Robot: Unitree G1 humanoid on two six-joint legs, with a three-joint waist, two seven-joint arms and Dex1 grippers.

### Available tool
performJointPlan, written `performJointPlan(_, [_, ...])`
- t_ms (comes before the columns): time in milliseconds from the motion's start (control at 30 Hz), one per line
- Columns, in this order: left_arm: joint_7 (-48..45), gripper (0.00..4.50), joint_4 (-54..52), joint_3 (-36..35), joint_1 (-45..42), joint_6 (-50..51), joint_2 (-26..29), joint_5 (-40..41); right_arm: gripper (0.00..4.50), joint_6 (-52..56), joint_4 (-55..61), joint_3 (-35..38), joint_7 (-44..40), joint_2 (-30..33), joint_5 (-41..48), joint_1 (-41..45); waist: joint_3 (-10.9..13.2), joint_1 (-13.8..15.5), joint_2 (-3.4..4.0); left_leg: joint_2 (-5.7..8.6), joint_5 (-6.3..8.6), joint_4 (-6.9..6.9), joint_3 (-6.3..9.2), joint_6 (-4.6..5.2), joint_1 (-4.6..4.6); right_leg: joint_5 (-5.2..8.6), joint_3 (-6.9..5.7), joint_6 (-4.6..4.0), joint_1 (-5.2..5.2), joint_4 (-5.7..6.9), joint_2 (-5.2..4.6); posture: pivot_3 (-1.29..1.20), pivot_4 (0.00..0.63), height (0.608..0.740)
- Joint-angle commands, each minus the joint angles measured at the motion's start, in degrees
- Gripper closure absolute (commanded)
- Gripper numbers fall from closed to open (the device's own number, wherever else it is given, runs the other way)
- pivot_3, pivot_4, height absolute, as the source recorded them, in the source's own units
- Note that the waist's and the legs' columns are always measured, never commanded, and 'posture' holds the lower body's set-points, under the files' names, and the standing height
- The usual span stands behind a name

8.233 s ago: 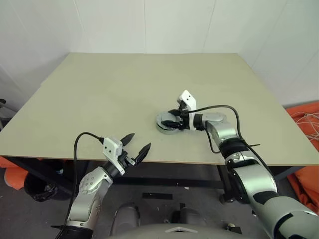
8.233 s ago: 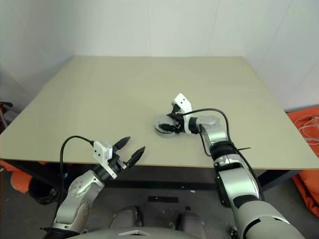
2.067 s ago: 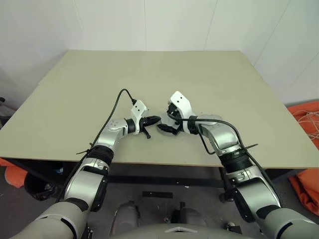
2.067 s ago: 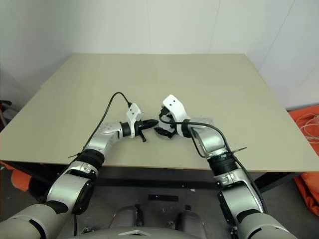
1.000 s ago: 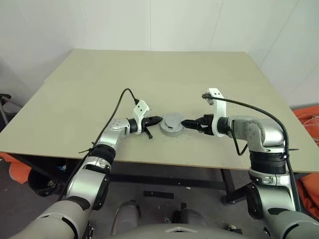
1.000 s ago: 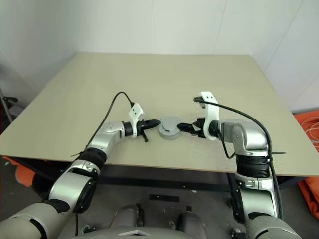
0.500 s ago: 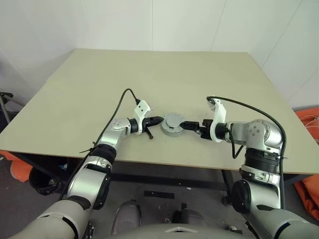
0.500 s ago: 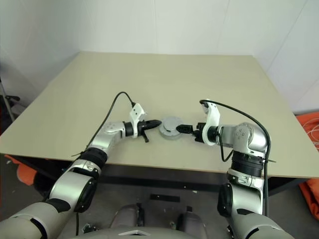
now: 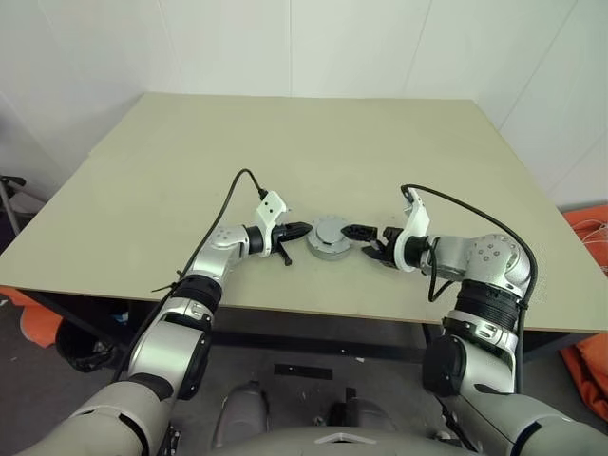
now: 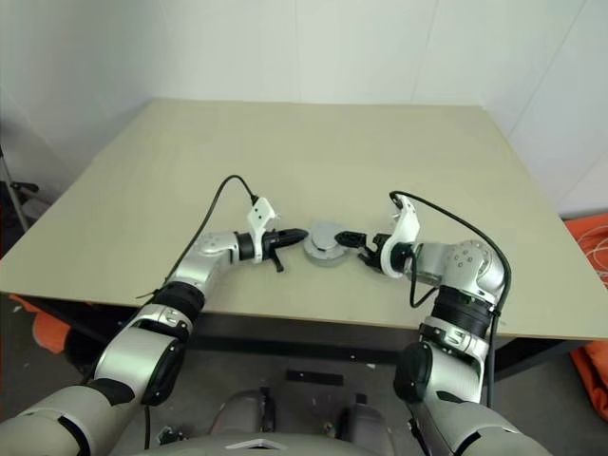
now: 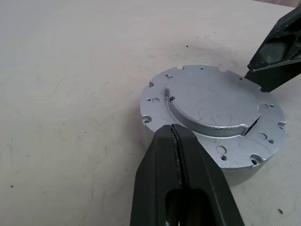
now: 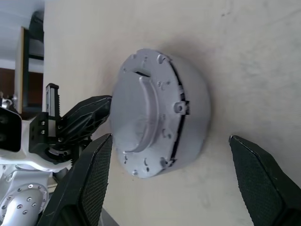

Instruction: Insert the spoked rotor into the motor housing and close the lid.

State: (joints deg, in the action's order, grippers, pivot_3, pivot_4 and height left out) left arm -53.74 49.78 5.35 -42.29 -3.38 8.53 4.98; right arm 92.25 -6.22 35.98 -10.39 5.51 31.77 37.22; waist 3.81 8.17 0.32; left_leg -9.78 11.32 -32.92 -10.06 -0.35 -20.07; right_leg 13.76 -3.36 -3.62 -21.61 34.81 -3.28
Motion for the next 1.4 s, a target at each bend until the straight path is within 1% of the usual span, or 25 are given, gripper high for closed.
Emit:
performJointPlan(33, [-0.38, 4.5, -0.11, 0.25, -1.7, -1.06, -0.07, -0.33, 0.04, 0.25, -0.45, 1.93, 1.89, -0.62, 5.38, 2.08, 0.0, 0.26, 0.0, 0.0, 0.0, 0.01, 0.0, 0.0, 0.0, 0.0, 0.0, 0.0, 0.0, 0.0, 0.0, 0.0, 0.0, 0.74])
performJointPlan(167, [-0.36, 4.5, 0.16, 0.21, -1.87, -1.18, -0.15, -0.33, 0.04, 0.25, -1.34, 3.21, 4.45, -1.33, 8.17, 3.1, 0.0, 0.35, 0.01, 0.01, 0.0, 0.05, -0.02, -0.01, -0.01, 0.0, 0.0, 0.0, -0.03, -0.02, 0.0, 0.0, 0.0, 0.74])
performJointPlan(500, [-0.29, 4.5, 0.43, 0.18, -1.98, -1.47, -0.32, -0.31, 0.04, 0.25, -3.16, 7.49, 8.21, -4.1, 10.26, 2.77, 0.0, 0.37, 0.01, 0.0, -0.1, 0.26, -0.07, -0.17, -0.05, 0.03, 0.0, -0.04, -0.27, 0.0, 0.01, 0.0, 0.0, 0.74])
performJointPlan(667, [-0.41, 4.5, 0.51, 0.24, -2.03, -1.52, -0.41, -0.33, 0.04, 0.25, -4.24, 7.14, 8.66, -3.93, 13.31, 0.8, 0.0, 0.48, 0.01, 0.01, -0.1, 0.27, -0.07, -0.17, -0.09, 0.03, 0.0, -0.04, -0.3, -0.01, 0.0, 0.0, 0.0, 0.74])
performJointPlan(867, [-0.48, 4.5, 0.31, 0.31, -1.9, -1.44, -0.45, -0.32, 0.04, 0.25, -4.39, 9.0, 10.75, -5.41, 16.11, 1.54, 0.01, 0.44, 0.02, 0.01, -0.1, 0.28, -0.08, -0.17, -0.09, 0.03, 0.0, -0.05, -0.33, 0.0, 0.0, 0.0, 0.0, 0.74])
performJointPlan(967, [-0.47, 4.5, 0.11, 0.34, -1.75, -1.39, -0.46, -0.34, 0.57, 0.25, -4.05, 9.36, 11.87, -5.98, 16.56, 1.85, 0.01, 0.46, 0.03, 0.0, -0.11, 0.29, -0.08, -0.18, -0.12, 0.03, 0.0, -0.05, -0.37, 0.01, 0.0, 0.0, 0.0, 0.74])
performJointPlan(1133, [-0.47, 4.5, -0.04, 0.35, -1.63, -1.37, -0.47, -0.32, 2.21, 0.25, -3.29, 10.38, 13.16, -6.78, 16.9, 2.26, 0.01, 0.44, 0.03, 0.01, -0.11, 0.29, -0.08, -0.19, -0.26, 0.01, -0.01, -0.01, -0.48, 0.01, 0.0, 0.0, 0.0, 0.74])
performJointPlan(1167, [-0.49, 4.5, -0.06, 0.34, -1.6, -1.37, -0.48, -0.33, 2.45, 0.25, -3.11, 10.57, 13.39, -6.9, 17.0, 2.29, 0.01, 0.45, 0.04, 0.01, -0.11, 0.29, -0.08, -0.19, -0.28, -0.02, 0.0, 0.02, -0.52, 0.03, 0.0, 0.0, 0.0, 0.74])
performJointPlan(1400, [-0.6, 4.5, 0.16, 0.29, -1.71, -1.45, -0.63, -0.51, 2.49, 0.25, -1.86, 11.47, 15.0, -7.44, 18.22, 2.29, 0.01, 0.46, 0.04, 0.0, -0.12, 0.29, -0.08, -0.2, -0.29, 0.0, -0.01, 0.0, -0.51, 0.03, 0.0, 0.0, 0.0, 0.74])
